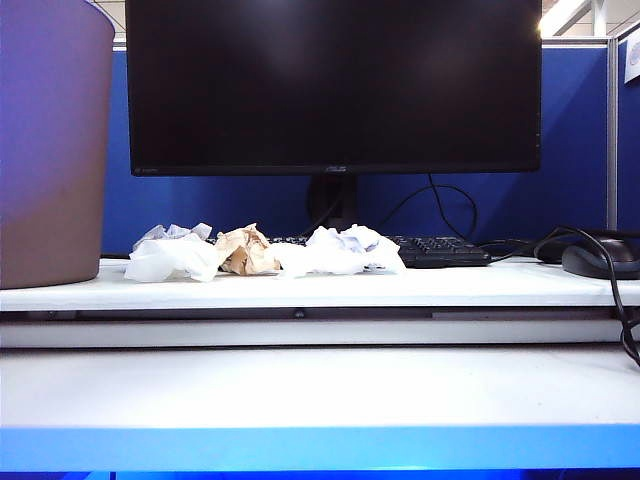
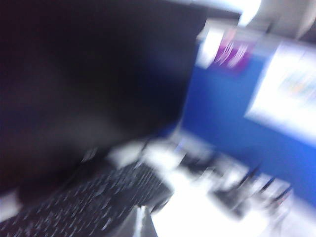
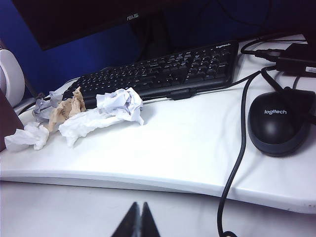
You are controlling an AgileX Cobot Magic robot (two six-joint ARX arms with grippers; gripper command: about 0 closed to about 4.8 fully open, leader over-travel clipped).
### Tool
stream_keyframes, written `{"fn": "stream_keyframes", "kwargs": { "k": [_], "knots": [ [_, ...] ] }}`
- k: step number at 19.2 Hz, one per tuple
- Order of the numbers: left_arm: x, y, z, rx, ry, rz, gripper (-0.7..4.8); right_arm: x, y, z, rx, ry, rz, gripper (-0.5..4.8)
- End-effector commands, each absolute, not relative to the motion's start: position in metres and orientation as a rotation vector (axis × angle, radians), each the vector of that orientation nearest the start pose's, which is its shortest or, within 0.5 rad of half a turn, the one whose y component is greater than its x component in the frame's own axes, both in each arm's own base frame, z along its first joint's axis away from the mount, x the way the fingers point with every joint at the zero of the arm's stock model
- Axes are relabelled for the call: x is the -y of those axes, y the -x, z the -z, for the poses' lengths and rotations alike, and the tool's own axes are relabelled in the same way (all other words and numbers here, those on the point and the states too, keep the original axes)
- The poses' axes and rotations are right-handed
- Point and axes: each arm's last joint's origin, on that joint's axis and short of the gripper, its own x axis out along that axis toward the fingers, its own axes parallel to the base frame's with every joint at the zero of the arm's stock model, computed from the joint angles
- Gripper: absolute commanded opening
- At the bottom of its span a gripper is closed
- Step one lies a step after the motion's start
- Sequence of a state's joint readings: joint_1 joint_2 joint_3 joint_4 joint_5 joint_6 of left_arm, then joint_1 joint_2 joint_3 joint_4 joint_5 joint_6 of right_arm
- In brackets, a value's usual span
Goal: Pick up all paper balls from the table and place them in the pink trash can.
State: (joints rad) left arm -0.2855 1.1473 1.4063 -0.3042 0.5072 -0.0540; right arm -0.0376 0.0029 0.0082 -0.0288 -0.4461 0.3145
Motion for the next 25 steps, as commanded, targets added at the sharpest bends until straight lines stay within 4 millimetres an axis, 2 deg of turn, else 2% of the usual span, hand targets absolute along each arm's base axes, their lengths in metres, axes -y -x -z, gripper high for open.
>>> {"fn": "stream_keyframes", "kwargs": {
  "k": [1, 2, 3, 5, 8, 9, 11, 12, 14, 17, 22, 25],
  "knots": [
    [0.141, -0.225, -0.439, -0.202, -0.186, 0.614, -0.05, -0.009, -0.095, -0.163, -0.082, -0.317, -0.404, -0.05],
    [0.162, -0.227, -0.429, -0.228, -0.258, 0.573, -0.05, -0.009, -0.095, -0.163, -0.082, -0.317, -0.401, -0.05],
    [0.198, -0.226, -0.408, -0.280, -0.407, 0.510, -0.05, -0.009, -0.095, -0.163, -0.081, -0.316, -0.397, -0.05],
    [0.228, -0.232, -0.372, -0.394, -0.565, 0.311, -0.05, -0.009, -0.095, -0.163, -0.081, -0.316, -0.396, -0.05],
    [0.245, -0.248, -0.317, -0.621, -0.622, 0.281, 0.00, -0.009, -0.095, -0.163, -0.080, -0.314, -0.393, -0.05],
    [0.247, -0.250, -0.305, -0.666, -0.660, 0.281, 0.09, -0.009, -0.095, -0.163, -0.080, -0.314, -0.393, -0.05],
    [0.249, -0.255, -0.284, -0.752, -0.729, 0.273, 0.92, -0.009, -0.095, -0.163, -0.080, -0.314, -0.391, -0.05],
    [0.244, -0.260, -0.279, -0.786, -0.740, 0.253, 1.15, -0.009, -0.095, -0.163, -0.081, -0.314, -0.391, -0.05],
    [0.227, -0.279, -0.268, -0.856, -0.743, 0.193, 2.64, -0.009, -0.095, -0.163, -0.084, -0.315, -0.391, -0.05],
    [0.207, -0.297, -0.261, -0.914, -0.723, 0.143, 3.46, -0.009, -0.095, -0.163, -0.084, -0.315, -0.390, -0.05],
    [0.191, -0.315, -0.254, -0.951, -0.651, 0.208, 3.46, -0.008, -0.095, -0.163, -0.082, -0.315, -0.375, -0.05],
    [0.196, -0.319, -0.239, -0.997, -0.634, 0.281, 3.41, -0.008, -0.095, -0.163, -0.082, -0.315, -0.373, -0.05]
  ]
}}
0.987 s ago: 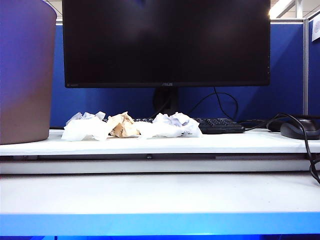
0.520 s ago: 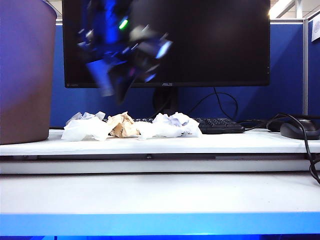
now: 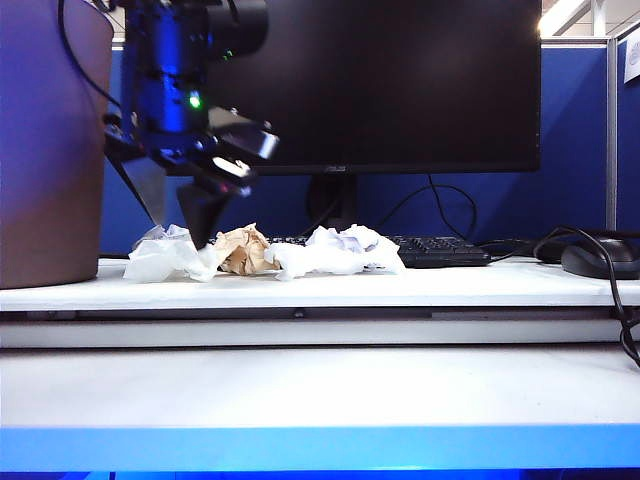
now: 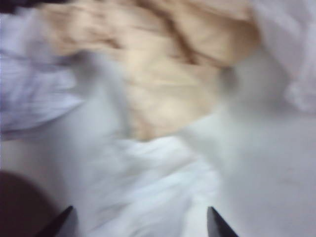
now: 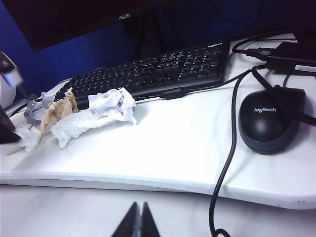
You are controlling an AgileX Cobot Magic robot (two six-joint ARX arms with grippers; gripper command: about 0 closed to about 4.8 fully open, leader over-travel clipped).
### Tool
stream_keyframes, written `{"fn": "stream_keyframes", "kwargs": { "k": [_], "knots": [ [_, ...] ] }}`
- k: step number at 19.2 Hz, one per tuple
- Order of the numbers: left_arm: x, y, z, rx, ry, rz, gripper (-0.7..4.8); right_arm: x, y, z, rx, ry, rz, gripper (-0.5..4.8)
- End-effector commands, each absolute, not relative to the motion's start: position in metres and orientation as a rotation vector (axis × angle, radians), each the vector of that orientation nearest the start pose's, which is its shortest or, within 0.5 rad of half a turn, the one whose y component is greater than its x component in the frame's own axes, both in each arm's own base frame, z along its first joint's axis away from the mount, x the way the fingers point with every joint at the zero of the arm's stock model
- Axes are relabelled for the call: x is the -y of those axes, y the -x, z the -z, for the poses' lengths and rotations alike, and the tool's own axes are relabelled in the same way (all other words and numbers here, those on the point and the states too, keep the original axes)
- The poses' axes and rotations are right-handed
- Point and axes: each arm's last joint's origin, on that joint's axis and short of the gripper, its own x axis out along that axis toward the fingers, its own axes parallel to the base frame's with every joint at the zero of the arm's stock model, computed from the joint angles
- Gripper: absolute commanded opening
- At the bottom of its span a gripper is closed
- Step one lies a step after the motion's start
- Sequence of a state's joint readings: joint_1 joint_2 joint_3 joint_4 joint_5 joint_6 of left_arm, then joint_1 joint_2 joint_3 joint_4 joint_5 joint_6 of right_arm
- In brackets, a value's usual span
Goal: Pick up all paper balls from the table and place them in the pink trash can.
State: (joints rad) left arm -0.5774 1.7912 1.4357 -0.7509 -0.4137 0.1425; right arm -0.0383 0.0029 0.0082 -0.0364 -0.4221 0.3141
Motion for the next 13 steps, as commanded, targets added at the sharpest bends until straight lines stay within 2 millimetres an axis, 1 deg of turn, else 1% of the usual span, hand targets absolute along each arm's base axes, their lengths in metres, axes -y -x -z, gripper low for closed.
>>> {"fn": "stream_keyframes", "kwargs": {
  "k": [1, 5, 6, 7, 8, 11, 13],
  "knots": [
    [0.198, -0.321, -0.232, -1.017, -0.637, 0.286, 3.41, -0.008, -0.095, -0.163, -0.082, -0.315, -0.373, -0.05],
    [0.199, -0.327, -0.217, -1.043, -0.684, 0.229, 3.39, -0.008, -0.095, -0.163, -0.082, -0.315, -0.373, -0.05],
    [0.200, -0.328, -0.214, -1.048, -0.691, 0.230, 2.84, -0.008, -0.095, -0.163, -0.082, -0.315, -0.373, -0.05],
    [0.200, -0.328, -0.212, -1.053, -0.695, 0.232, 1.25, -0.008, -0.095, -0.163, -0.082, -0.315, -0.373, -0.05],
    [0.200, -0.328, -0.212, -1.053, -0.697, 0.236, -0.07, -0.008, -0.095, -0.163, -0.082, -0.315, -0.373, -0.05],
    [0.201, -0.328, -0.213, -1.051, -0.699, 0.240, -0.06, -0.008, -0.095, -0.163, -0.080, -0.315, -0.360, -0.05],
    [0.202, -0.327, -0.215, -1.040, -0.737, 0.222, -0.06, -0.008, -0.096, -0.163, -0.078, -0.315, -0.350, -0.05]
  ]
}}
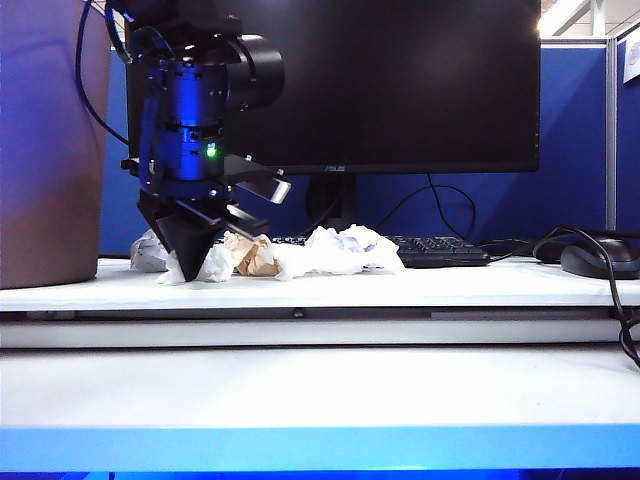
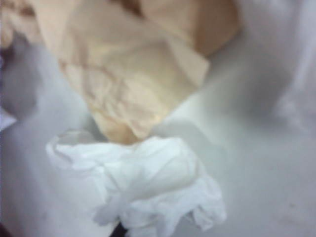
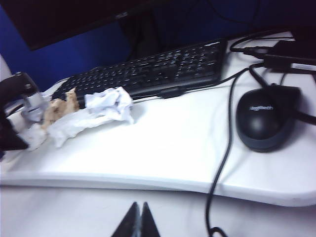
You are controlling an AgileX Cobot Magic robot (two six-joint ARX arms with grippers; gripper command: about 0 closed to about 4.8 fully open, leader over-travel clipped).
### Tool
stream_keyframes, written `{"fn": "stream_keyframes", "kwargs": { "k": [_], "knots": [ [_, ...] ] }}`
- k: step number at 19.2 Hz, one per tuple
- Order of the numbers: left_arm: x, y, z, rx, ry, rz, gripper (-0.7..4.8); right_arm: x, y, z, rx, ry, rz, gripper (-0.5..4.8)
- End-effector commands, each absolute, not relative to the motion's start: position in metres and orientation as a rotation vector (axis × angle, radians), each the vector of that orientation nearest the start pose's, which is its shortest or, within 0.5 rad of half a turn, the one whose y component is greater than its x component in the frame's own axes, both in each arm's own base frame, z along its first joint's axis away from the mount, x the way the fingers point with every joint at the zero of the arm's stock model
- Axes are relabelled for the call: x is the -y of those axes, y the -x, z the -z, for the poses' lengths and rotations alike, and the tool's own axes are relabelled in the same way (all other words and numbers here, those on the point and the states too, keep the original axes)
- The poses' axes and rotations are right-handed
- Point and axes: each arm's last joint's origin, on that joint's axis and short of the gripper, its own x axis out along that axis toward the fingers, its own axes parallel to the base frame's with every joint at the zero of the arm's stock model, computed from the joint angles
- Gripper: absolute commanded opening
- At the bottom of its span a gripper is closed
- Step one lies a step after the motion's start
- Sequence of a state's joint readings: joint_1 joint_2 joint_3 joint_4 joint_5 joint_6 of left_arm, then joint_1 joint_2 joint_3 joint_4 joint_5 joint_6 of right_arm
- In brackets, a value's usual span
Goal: Pick up all paper balls from the table and place them in the pink trash can.
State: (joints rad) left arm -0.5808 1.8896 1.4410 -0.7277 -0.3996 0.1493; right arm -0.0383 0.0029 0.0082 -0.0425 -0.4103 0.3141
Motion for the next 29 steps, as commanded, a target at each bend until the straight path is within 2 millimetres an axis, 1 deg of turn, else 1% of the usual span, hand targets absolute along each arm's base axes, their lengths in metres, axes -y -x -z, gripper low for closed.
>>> {"fn": "stream_keyframes", "kwargs": {
  "k": [1, 3, 5, 8, 11, 14, 17, 19, 21, 23, 26, 28, 29],
  "knots": [
    [0.203, -0.325, -0.220, -1.031, -0.770, 0.204, -0.05, -0.007, -0.096, -0.163, -0.077, -0.315, -0.343, -0.05],
    [0.209, -0.320, -0.234, -1.000, -0.798, 0.213, -0.06, -0.007, -0.096, -0.163, -0.077, -0.316, -0.345, -0.05],
    [0.213, -0.314, -0.254, -0.949, -0.786, 0.220, -0.06, -0.009, -0.095, -0.163, -0.085, -0.330, -0.385, -0.05],
    [0.217, -0.300, -0.289, -0.857, -0.759, 0.236, -0.06, -0.012, -0.094, -0.163, -0.110, -0.348, -0.509, -0.05],
    [0.214, -0.283, -0.324, -0.801, -0.751, 0.245, -0.05, -0.015, -0.091, -0.164, -0.130, -0.351, -0.643, -0.05],
    [0.208, -0.265, -0.362, -0.747, -0.761, 0.223, -0.06, -0.018, -0.089, -0.171, -0.105, -0.367, -0.785, -0.05],
    [0.195, -0.250, -0.398, -0.708, -0.785, 0.175, -0.06, -0.020, -0.083, -0.187, -0.022, -0.392, -0.937, -0.05],
    [0.184, -0.241, -0.416, -0.675, -0.814, 0.107, -0.06, -0.021, -0.079, -0.200, 0.068, -0.414, -0.975, -0.05],
    [0.173, -0.235, -0.429, -0.649, -0.839, 0.014, -0.06, -0.021, -0.073, -0.210, 0.151, -0.420, -1.010, -0.05],
    [0.157, -0.235, -0.438, -0.649, -0.837, -0.051, -0.06, -0.021, -0.069, -0.216, 0.192, -0.438, -1.035, -0.05],
    [0.134, -0.237, -0.445, -0.668, -0.819, -0.142, -0.06, -0.021, -0.068, -0.218, 0.196, -0.457, -1.051, -0.05],
    [0.116, -0.238, -0.450, -0.678, -0.790, -0.160, -0.06, -0.021, -0.067, -0.219, 0.192, -0.469, -1.065, -0.05],
    [0.114, -0.238, -0.452, -0.670, -0.786, -0.159, -0.05, -0.021, -0.066, -0.220, 0.200, -0.465, -1.067, -0.05]
  ]
}}
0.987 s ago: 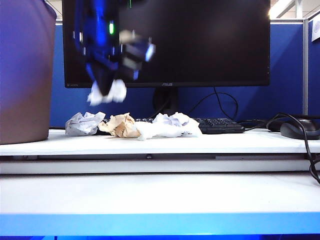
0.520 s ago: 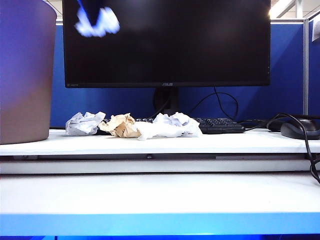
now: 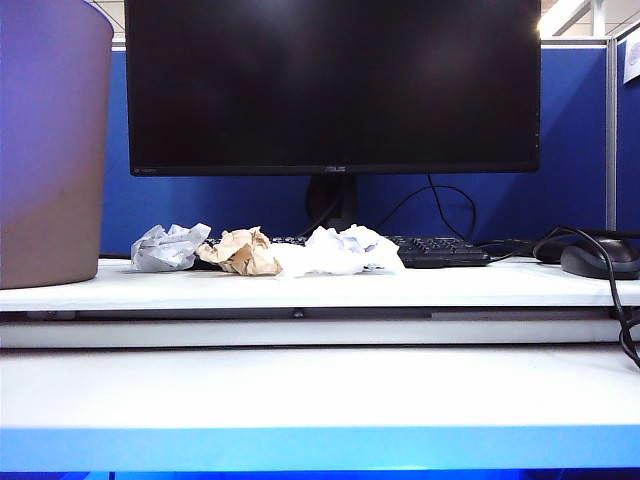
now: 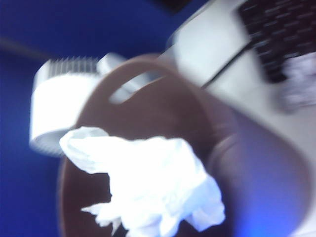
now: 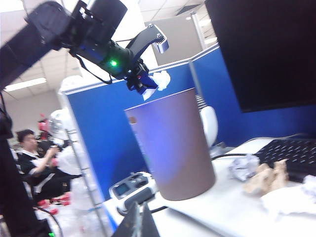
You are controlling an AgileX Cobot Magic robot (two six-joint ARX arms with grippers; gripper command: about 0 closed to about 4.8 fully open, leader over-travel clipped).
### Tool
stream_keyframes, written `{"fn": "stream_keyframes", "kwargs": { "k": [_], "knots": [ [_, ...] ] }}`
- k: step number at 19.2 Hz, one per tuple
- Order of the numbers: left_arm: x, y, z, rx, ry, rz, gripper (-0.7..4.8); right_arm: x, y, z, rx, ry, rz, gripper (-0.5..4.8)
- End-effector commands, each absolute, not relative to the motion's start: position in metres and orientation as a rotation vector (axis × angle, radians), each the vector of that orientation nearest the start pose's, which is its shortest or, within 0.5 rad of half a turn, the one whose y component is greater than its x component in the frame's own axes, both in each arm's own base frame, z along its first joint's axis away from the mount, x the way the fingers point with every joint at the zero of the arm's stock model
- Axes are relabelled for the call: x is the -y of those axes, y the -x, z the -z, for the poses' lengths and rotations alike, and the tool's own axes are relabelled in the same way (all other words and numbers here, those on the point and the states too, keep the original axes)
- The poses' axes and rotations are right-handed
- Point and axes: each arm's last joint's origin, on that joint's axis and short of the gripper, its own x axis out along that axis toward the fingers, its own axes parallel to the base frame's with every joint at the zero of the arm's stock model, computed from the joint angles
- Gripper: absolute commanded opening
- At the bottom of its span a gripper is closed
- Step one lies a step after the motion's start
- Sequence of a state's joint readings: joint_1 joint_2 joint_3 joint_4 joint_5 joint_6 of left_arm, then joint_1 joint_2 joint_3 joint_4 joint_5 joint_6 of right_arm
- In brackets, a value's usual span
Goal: Pick up all paper balls from the table and place them in the pink trash can.
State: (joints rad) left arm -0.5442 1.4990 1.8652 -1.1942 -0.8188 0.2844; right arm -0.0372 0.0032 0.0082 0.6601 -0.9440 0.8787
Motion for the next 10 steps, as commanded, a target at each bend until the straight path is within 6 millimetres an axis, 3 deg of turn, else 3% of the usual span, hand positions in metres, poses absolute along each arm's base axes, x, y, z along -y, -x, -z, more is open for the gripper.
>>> {"fn": "stream_keyframes", "kwargs": {
  "k": [1, 5, 7, 8, 10],
  "knots": [
    [0.113, -0.236, -0.454, -0.658, -0.788, -0.150, -0.06, -0.021, -0.066, -0.220, 0.204, -0.463, -1.068, -0.05],
    [0.113, -0.238, -0.460, -0.606, -0.799, -0.151, -0.06, -0.021, -0.065, -0.221, 0.216, -0.463, -1.066, -0.05],
    [0.103, -0.247, -0.460, -0.616, -0.776, -0.181, 0.04, -0.021, -0.065, -0.221, 0.213, -0.475, -1.070, -0.05],
    [0.097, -0.251, -0.460, -0.618, -0.766, -0.206, 0.45, -0.021, -0.065, -0.221, 0.214, -0.474, -1.071, -0.05],
    [0.075, -0.261, -0.459, -0.646, -0.731, -0.291, 2.65, -0.021, -0.064, -0.223, 0.226, -0.473, -1.078, -0.05]
  ]
}}
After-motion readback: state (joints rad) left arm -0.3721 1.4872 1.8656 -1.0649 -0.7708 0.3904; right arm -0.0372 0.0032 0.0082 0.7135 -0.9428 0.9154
